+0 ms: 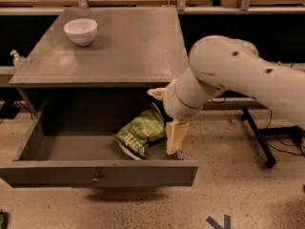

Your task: Pick green jalapeno chip bag from top drawer and place on counter

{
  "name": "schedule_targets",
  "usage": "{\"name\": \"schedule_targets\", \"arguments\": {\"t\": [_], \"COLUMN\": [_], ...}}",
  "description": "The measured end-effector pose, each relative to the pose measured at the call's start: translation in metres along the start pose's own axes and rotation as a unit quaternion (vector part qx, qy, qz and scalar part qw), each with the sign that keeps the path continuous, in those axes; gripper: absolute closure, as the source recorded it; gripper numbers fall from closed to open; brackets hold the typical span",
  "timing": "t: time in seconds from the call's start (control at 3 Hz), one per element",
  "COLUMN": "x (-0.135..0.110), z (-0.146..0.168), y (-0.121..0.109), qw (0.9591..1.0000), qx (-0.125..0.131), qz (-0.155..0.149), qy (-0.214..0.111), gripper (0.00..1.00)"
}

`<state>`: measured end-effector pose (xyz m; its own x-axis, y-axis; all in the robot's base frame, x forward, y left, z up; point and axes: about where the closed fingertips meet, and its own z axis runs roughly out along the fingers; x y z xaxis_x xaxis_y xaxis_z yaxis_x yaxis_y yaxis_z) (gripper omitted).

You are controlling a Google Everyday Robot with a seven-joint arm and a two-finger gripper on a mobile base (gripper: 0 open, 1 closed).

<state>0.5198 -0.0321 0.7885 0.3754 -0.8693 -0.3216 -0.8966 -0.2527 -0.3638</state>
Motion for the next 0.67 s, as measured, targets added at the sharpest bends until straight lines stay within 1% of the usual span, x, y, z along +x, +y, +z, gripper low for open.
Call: {"name": "schedule_targets", "arguments": {"t": [0.33,0.67], "x": [0.000,0.002], "z": [0.050,0.089], "y": [-0.015,-0.033], "qw": [0.9953,0.9802], "qx": [-0.048,-0.090], "qz": [-0.067,-0.136], "qy": [0.050,0.112], "gripper": [0.00,0.00]}}
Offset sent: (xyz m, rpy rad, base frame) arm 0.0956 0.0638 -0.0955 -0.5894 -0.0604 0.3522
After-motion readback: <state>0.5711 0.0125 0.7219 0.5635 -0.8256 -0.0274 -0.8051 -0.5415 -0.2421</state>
